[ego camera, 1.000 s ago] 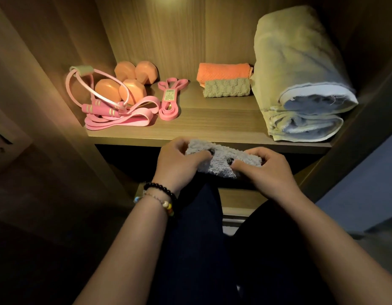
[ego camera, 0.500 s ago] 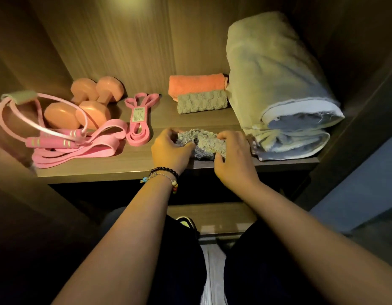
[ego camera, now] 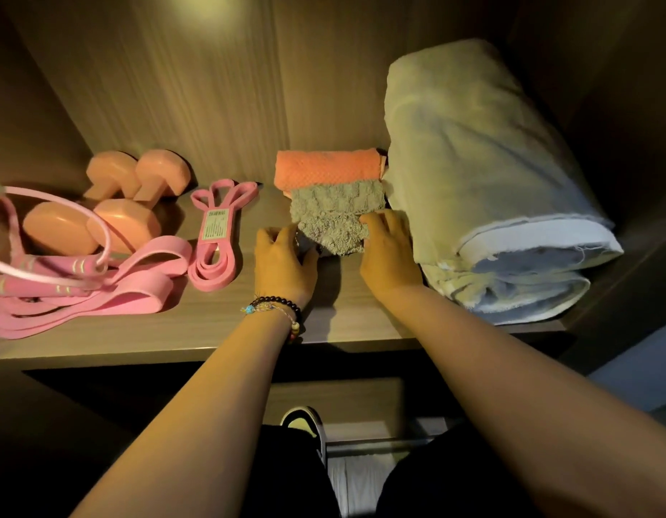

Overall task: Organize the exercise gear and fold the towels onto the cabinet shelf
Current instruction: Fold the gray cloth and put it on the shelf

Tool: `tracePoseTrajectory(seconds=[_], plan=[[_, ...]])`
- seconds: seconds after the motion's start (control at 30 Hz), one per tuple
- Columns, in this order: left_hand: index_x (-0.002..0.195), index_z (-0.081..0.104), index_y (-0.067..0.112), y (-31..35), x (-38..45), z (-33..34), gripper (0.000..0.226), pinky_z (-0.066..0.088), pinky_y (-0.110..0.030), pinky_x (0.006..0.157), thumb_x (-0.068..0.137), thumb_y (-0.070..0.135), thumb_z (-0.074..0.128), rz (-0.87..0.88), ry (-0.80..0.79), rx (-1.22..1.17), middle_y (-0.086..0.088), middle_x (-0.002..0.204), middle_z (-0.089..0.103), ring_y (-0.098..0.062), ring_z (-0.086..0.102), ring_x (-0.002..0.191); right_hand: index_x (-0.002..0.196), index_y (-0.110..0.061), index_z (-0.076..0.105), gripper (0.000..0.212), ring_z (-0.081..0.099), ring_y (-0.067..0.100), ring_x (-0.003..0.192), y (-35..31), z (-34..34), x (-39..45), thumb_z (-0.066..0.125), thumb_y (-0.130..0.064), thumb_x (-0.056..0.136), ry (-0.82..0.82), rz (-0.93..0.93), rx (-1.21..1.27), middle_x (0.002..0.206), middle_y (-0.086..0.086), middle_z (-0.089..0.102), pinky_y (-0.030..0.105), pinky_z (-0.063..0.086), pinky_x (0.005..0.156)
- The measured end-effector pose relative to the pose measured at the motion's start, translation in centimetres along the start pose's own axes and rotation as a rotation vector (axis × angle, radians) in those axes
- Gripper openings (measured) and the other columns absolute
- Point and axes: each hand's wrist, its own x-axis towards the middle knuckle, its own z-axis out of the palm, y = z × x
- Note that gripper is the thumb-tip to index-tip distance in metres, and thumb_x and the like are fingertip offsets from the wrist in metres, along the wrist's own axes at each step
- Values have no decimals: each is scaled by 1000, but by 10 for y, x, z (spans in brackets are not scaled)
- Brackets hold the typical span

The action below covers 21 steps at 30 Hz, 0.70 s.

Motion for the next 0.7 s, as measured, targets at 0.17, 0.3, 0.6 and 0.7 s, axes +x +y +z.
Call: tracePoseTrajectory(seconds=[0.17, 0.3, 0.6, 0.7], plan=[[121, 60, 2, 0, 16, 6, 37, 34, -17, 80, 85, 10, 66, -16, -23, -12, -18, 120, 50, -32, 56, 103, 111, -3, 62, 51, 40, 39, 114, 2, 6, 8, 54, 17, 65, 135, -97, -112, 119, 19, 54, 52, 47, 90], [125, 51, -4, 2, 26, 12, 43, 30, -17, 91, 84, 4, 64, 0, -22, -39, -21, 138, 43, -34, 46, 125, 109, -7, 67, 51, 37, 27, 102, 0, 7, 8, 57, 16, 65, 213, -157, -86, 107, 14, 61, 43, 47, 81], [134, 26, 4, -1, 33, 21, 50, 47, -45, 77, 89, 3, 48, -29, -132, -102, -23, 123, 56, -42, 59, 103, 117, 2, 64, 53, 59, 41, 109, 4, 12, 14, 66, 13, 65, 81, -164, -40, 112, 19, 64, 51, 45, 98], [140, 25, 6, -3, 32, 24, 54, 37, -37, 68, 90, 2, 46, 6, -140, -66, -26, 122, 57, -45, 58, 102, 123, -1, 59, 53, 50, 39, 125, 3, 13, 12, 68, 3, 71, 51, -167, -92, 121, 16, 62, 46, 31, 109]])
